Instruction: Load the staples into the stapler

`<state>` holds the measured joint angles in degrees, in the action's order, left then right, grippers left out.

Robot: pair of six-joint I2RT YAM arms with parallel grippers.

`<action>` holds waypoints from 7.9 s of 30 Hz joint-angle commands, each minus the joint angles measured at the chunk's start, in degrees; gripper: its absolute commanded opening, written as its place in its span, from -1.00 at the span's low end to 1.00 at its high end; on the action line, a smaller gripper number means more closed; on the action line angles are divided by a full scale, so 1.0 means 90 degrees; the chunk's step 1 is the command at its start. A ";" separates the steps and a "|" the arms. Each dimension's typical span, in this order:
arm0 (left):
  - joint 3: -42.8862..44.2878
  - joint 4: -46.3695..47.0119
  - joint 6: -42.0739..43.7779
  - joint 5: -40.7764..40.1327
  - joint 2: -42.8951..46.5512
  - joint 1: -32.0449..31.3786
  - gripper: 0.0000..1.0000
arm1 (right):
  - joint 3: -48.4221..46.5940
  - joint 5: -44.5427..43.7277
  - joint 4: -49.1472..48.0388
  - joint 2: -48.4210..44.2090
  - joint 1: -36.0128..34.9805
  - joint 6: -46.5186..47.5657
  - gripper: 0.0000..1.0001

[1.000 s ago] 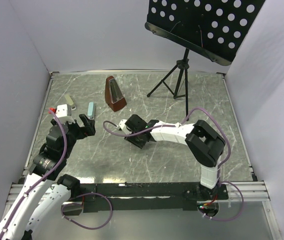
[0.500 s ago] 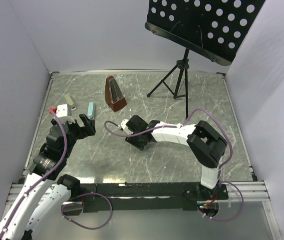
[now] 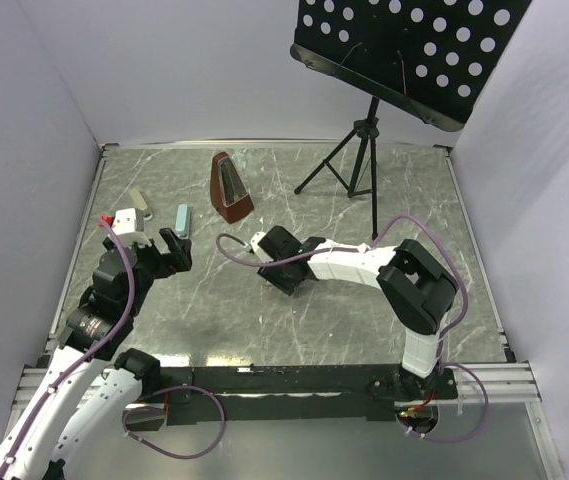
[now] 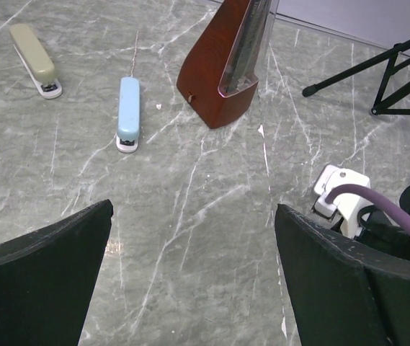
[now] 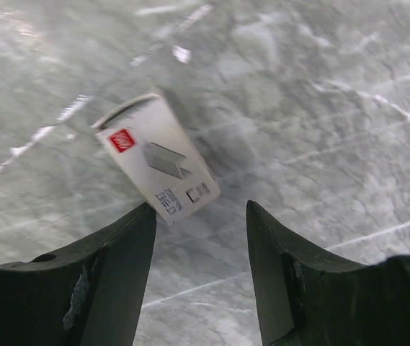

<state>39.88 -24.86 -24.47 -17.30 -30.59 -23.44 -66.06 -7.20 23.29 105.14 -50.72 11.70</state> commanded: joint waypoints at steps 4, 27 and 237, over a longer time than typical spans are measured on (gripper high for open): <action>0.0042 0.0204 0.0053 0.0223 -0.0058 0.0036 0.99 | 0.0172 -0.0254 0.0176 -0.0149 0.0206 -0.0128 0.20; -0.0436 0.0847 -0.2817 0.1980 -0.2956 -0.0168 0.99 | 0.1489 0.0934 -0.1423 -0.2081 0.0840 -0.1778 0.50; 0.2063 0.1024 -0.3014 0.1014 -0.7636 -0.2034 -0.98 | 0.3659 0.3926 -0.5977 -0.1096 0.3106 -0.5686 -1.00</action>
<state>56.51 -16.86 -52.62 -8.45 -98.43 -41.39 -33.74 29.02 -30.63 98.39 -24.01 -41.85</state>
